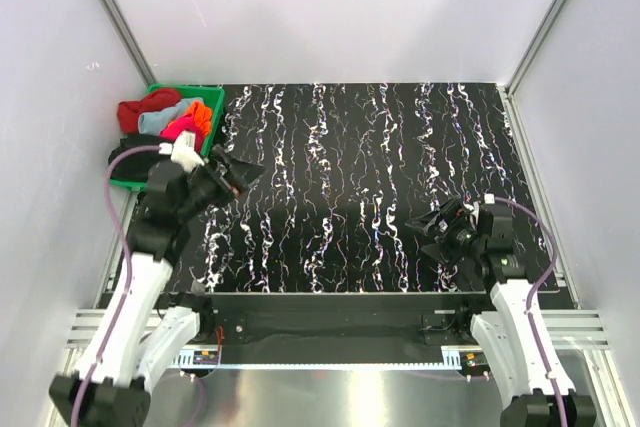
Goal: Fold and stack the t-shirts
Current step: Grab the tshirt from the pile
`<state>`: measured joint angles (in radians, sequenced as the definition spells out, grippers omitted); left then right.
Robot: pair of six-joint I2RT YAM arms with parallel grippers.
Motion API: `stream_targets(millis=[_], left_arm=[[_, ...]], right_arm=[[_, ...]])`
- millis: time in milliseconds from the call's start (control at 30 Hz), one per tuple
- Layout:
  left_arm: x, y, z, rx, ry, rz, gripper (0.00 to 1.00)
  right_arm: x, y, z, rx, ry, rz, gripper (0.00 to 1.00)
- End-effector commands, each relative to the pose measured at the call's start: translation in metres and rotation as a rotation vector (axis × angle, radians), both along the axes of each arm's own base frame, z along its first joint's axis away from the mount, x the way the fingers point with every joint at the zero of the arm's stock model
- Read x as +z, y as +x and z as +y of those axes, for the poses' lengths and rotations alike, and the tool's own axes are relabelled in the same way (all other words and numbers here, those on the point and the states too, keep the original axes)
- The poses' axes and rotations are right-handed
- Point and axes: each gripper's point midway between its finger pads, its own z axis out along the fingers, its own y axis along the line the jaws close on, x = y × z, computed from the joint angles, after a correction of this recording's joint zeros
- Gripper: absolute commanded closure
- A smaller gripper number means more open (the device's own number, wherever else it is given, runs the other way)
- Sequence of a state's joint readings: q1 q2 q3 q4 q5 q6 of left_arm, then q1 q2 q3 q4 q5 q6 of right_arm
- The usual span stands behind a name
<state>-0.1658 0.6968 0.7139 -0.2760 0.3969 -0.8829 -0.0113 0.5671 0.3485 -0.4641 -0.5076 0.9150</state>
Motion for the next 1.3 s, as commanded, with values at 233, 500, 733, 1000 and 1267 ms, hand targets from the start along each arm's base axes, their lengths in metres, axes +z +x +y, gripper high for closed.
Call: stream_targets(millis=[233, 500, 733, 1000, 1267], left_arm=[[0.005, 0.087, 0.101, 0.52, 0.112, 0.06, 0.01], [0.033, 0.178, 0.175, 0.651, 0.504, 0.045, 0.02], [-0.051, 0.173, 0.249, 0.952, 0.526, 0.539, 0.31], [-0.094, 0.16, 0.279, 0.994, 0.433, 0.639, 0.43], [-0.116, 0.183, 0.293, 0.913, 0.404, 0.622, 0.29]], right_arm=[[0.029, -0.011, 0.001, 0.18, -0.124, 0.062, 0.0], [0.054, 0.01, 0.013, 0.261, -0.153, -0.01, 0.01], [0.057, 0.025, 0.004, 0.246, -0.228, -0.02, 0.01], [0.057, 0.035, -0.001, 0.259, -0.271, 0.002, 0.0], [0.06, 0.043, -0.003, 0.278, -0.303, -0.013, 0.0]])
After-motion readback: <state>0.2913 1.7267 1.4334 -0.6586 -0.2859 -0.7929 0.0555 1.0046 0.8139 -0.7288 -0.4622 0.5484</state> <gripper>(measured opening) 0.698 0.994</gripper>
